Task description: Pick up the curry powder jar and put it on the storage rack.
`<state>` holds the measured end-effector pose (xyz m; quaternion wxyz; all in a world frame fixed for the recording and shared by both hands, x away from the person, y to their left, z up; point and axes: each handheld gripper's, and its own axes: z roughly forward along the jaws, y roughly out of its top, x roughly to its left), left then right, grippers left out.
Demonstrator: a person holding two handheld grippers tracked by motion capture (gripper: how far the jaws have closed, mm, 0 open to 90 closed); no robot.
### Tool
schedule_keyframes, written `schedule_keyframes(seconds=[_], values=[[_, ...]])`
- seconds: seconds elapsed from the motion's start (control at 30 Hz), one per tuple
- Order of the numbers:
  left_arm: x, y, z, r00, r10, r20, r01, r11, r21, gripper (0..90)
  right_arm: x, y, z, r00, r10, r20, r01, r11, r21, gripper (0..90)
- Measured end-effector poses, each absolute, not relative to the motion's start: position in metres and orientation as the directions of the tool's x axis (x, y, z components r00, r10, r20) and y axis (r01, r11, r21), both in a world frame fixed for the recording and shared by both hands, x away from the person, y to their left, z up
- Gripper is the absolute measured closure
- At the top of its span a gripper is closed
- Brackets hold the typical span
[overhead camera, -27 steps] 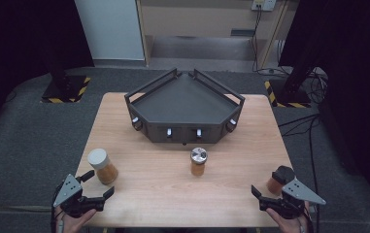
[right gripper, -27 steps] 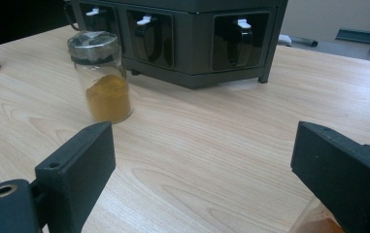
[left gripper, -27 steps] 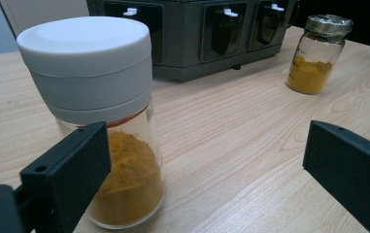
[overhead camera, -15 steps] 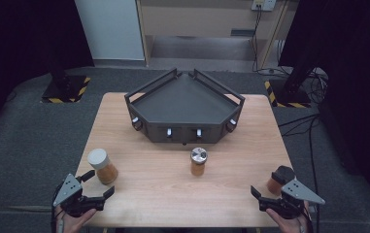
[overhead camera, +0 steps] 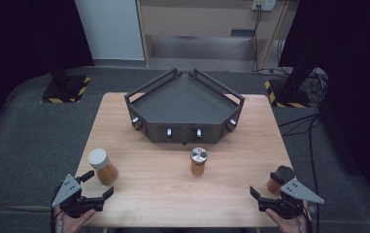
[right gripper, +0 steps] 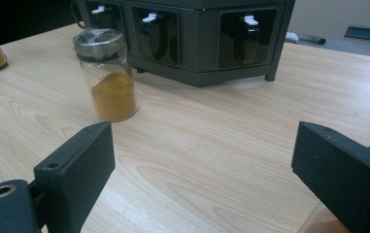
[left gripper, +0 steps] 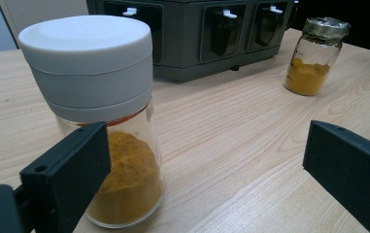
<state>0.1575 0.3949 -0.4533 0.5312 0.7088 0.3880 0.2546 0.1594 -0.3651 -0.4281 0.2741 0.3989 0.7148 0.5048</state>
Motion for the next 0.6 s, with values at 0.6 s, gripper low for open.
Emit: schedule_keyframes(seconds=[0.6], values=[[0.1574, 0.3937, -0.4524, 0.574, 0.818, -0.045, 0.279, -0.144, 0.95, 2.4, 0.1598, -0.3661, -0.4285, -0.536, 0.844, 0.015, 0.293, 0.17, 0.941, 8.5]])
